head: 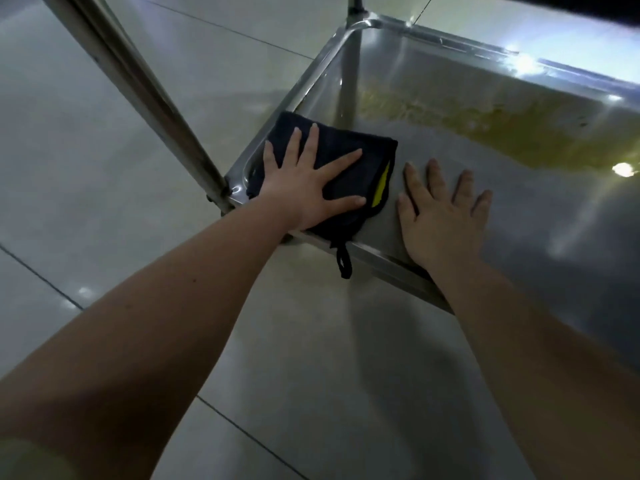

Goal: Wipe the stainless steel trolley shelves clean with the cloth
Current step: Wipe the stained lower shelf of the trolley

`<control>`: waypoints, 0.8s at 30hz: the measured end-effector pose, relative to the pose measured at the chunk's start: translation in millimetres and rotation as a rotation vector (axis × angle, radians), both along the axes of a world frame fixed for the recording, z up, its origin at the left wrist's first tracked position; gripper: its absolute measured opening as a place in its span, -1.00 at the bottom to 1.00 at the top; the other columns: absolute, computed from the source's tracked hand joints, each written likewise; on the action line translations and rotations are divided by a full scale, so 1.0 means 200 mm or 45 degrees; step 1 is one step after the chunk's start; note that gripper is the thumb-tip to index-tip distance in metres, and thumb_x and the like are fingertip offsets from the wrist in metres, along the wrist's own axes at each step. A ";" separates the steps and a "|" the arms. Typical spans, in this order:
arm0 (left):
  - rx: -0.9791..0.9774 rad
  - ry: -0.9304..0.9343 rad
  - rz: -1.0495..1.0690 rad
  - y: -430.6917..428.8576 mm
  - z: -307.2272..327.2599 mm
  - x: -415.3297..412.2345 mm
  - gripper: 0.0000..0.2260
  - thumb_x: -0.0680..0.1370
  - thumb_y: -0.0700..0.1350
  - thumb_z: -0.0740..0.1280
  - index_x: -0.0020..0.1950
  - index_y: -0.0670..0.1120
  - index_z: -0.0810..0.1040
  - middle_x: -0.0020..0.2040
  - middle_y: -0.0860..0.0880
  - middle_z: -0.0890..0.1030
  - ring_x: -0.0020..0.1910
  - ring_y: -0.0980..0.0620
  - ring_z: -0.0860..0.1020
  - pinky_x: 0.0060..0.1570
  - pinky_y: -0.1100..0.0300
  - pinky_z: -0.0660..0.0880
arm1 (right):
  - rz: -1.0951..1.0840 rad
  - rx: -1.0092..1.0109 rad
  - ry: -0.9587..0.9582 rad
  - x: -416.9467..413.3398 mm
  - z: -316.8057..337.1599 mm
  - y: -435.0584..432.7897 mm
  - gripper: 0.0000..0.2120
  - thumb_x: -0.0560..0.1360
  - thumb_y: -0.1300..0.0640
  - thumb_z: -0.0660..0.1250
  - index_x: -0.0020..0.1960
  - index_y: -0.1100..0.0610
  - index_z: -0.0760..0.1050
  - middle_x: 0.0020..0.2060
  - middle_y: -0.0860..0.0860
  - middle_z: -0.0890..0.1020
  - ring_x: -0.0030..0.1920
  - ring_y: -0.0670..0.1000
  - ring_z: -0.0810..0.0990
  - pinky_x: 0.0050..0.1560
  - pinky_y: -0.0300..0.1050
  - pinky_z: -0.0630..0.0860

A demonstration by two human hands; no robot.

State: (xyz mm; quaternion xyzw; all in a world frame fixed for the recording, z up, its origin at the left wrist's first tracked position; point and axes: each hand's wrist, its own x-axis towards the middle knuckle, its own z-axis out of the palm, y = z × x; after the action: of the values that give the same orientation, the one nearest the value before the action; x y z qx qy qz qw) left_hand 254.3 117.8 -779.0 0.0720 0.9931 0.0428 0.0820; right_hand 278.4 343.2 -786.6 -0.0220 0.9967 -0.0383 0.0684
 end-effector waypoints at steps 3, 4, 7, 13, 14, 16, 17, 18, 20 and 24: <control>-0.008 0.047 -0.019 0.01 -0.01 -0.14 -0.24 0.25 0.65 -0.27 0.44 0.50 -0.23 0.61 -0.07 -0.25 0.56 -0.18 -0.26 0.40 -0.38 -0.30 | -0.008 0.031 0.008 -0.01 -0.01 -0.01 -0.47 0.61 -0.26 -0.28 0.55 -0.25 -0.25 0.59 -0.10 -0.14 0.55 0.27 -0.20 0.48 0.34 -0.24; -0.010 0.063 -0.030 0.02 -0.01 -0.19 -0.23 0.24 0.66 -0.28 0.44 0.50 -0.22 0.61 -0.05 -0.23 0.56 -0.19 -0.25 0.40 -0.38 -0.30 | -0.012 0.047 0.007 -0.01 -0.02 -0.01 -0.47 0.60 -0.27 -0.29 0.55 -0.26 -0.26 0.59 -0.10 -0.14 0.55 0.27 -0.19 0.48 0.34 -0.24; -0.007 0.074 -0.061 0.05 0.00 -0.34 -0.22 0.25 0.66 -0.26 0.46 0.49 -0.18 0.62 0.05 -0.18 0.57 -0.20 -0.22 0.39 -0.40 -0.29 | -0.019 0.081 -0.009 -0.03 -0.03 -0.01 -0.45 0.56 -0.28 -0.33 0.54 -0.26 -0.28 0.59 -0.12 -0.16 0.56 0.25 -0.20 0.47 0.32 -0.24; -0.029 0.008 -0.053 0.08 0.02 -0.29 -0.26 0.32 0.62 -0.19 0.48 0.45 -0.17 0.61 0.10 -0.17 0.56 -0.20 -0.25 0.39 -0.39 -0.33 | -0.023 0.083 -0.021 -0.04 -0.02 0.00 -0.44 0.55 -0.30 -0.33 0.53 -0.28 -0.30 0.58 -0.14 -0.17 0.56 0.23 -0.21 0.48 0.32 -0.24; -0.025 -0.018 -0.060 0.06 0.02 -0.23 -0.25 0.32 0.62 -0.20 0.48 0.45 -0.20 0.61 0.10 -0.20 0.56 -0.20 -0.27 0.39 -0.37 -0.35 | -0.018 0.082 -0.009 -0.02 -0.02 0.01 -0.44 0.55 -0.30 -0.33 0.53 -0.29 -0.29 0.58 -0.14 -0.16 0.56 0.23 -0.20 0.48 0.32 -0.23; -0.016 -0.045 -0.097 -0.04 0.01 -0.08 -0.25 0.30 0.63 -0.22 0.45 0.47 -0.27 0.60 0.09 -0.25 0.55 -0.19 -0.30 0.38 -0.34 -0.38 | -0.015 0.054 0.013 -0.01 -0.02 0.01 -0.45 0.56 -0.30 -0.31 0.53 -0.30 -0.28 0.58 -0.14 -0.14 0.56 0.22 -0.19 0.48 0.31 -0.23; -0.009 -0.044 -0.114 -0.08 0.01 0.00 -0.27 0.31 0.63 -0.23 0.43 0.48 -0.30 0.60 0.10 -0.26 0.54 -0.18 -0.31 0.38 -0.31 -0.41 | -0.015 0.040 0.019 -0.01 -0.02 0.01 -0.45 0.57 -0.30 -0.29 0.54 -0.29 -0.27 0.59 -0.14 -0.13 0.56 0.22 -0.19 0.48 0.31 -0.23; -0.003 -0.037 -0.122 -0.12 0.01 0.07 -0.29 0.31 0.63 -0.23 0.42 0.50 -0.32 0.60 0.11 -0.27 0.54 -0.17 -0.32 0.36 -0.28 -0.43 | -0.015 0.031 0.024 0.00 -0.02 0.01 -0.46 0.57 -0.29 -0.29 0.54 -0.29 -0.25 0.59 -0.13 -0.12 0.56 0.23 -0.18 0.48 0.31 -0.23; 0.009 -0.013 -0.119 -0.16 0.00 0.12 -0.31 0.31 0.64 -0.23 0.39 0.52 -0.34 0.60 0.12 -0.26 0.54 -0.16 -0.32 0.36 -0.25 -0.45 | -0.014 0.040 0.037 0.00 -0.02 0.00 -0.46 0.58 -0.28 -0.29 0.55 -0.28 -0.24 0.59 -0.12 -0.11 0.56 0.24 -0.17 0.48 0.31 -0.23; 0.000 0.030 -0.100 -0.05 -0.02 -0.12 -0.26 0.30 0.64 -0.21 0.45 0.49 -0.22 0.61 0.09 -0.20 0.55 -0.19 -0.28 0.39 -0.33 -0.38 | -0.015 0.064 0.028 0.01 -0.02 0.00 -0.45 0.57 -0.27 -0.33 0.54 -0.27 -0.27 0.59 -0.12 -0.14 0.56 0.24 -0.18 0.49 0.30 -0.21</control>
State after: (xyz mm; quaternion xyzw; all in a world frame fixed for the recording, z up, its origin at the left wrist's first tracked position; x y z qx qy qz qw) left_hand 230.0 108.2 -782.6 0.1113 0.9904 0.0386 0.0720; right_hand 280.8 342.3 -790.8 -0.0147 0.9981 -0.0136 0.0577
